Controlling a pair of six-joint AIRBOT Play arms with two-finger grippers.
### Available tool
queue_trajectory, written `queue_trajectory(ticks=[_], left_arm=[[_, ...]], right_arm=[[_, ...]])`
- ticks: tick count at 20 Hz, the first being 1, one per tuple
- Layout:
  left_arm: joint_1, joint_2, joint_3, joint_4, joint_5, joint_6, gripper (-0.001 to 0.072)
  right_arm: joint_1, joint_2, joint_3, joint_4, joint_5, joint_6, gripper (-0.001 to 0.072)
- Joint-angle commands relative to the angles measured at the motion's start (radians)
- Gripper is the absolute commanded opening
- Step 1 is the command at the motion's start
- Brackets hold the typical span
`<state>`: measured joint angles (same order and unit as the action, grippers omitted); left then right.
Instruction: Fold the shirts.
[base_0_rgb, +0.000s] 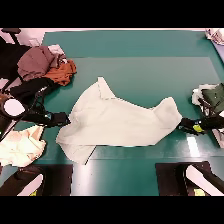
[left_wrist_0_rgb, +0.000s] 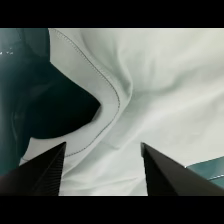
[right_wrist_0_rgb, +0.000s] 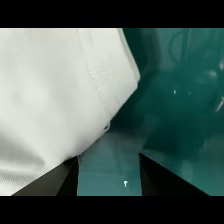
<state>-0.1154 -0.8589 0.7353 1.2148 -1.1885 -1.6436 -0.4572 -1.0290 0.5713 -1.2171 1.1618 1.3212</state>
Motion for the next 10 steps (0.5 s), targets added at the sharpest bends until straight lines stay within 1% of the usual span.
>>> queue_trajectory(ticks=[1,3,5,6,8,10], left_arm=[[0.001,0.0,0.0,0.0,0.002,-0.006,0.0551],[0.001,0.0,0.0,-0.001,0.002,-0.006,0.0551],[0.001,0.0,0.0,-0.002,0.003,-0.008,0.0551],[0.001,0.0,0.0,-0.002,0.003,-0.008,0.0551],[0.001,0.0,0.0,-0.001,0.004,-0.008,0.0551],[0.001,0.0,0.0,-0.002,0.012,-0.009,0.0551]], right_arm=[[0.001,-0.064,-0.002,0.026,-0.049,0.004,0.0433],[0.001,-0.062,-0.002,0.094,-0.077,-0.003,0.0433],[0.001,-0.023,-0.002,0.162,-0.129,-0.005,0.0427],[0.001,0.001,-0.002,0.183,-0.156,-0.006,0.0332],[0.002,0.039,-0.002,0.206,-0.202,-0.005,0.0257],[0.016,0.048,-0.002,0.204,-0.22,-0.005,0.0115]])
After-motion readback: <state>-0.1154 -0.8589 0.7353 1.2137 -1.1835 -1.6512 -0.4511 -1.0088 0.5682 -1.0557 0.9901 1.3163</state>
